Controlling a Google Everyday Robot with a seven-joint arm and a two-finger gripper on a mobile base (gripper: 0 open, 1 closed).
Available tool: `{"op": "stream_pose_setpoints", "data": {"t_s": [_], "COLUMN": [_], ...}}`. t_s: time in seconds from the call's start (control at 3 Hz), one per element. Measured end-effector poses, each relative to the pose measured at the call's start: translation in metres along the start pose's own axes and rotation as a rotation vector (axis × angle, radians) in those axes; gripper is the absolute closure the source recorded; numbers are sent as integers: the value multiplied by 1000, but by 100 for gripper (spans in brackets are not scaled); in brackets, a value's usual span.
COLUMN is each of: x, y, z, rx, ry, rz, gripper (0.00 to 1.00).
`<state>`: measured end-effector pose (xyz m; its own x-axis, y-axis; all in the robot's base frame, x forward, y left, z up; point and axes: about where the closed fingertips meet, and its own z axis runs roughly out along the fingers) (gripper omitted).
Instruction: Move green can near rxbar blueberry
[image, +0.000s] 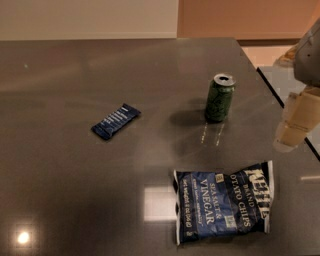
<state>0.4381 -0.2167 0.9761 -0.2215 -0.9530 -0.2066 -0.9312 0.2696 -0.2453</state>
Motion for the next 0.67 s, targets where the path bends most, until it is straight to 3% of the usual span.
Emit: {"op": "stream_pose_setpoints", "data": {"t_s": [0.67], "x": [-5], "y": [-27], "z": [7], "rx": [31], "ry": [-48], "rz": [3], "gripper": [0]}}
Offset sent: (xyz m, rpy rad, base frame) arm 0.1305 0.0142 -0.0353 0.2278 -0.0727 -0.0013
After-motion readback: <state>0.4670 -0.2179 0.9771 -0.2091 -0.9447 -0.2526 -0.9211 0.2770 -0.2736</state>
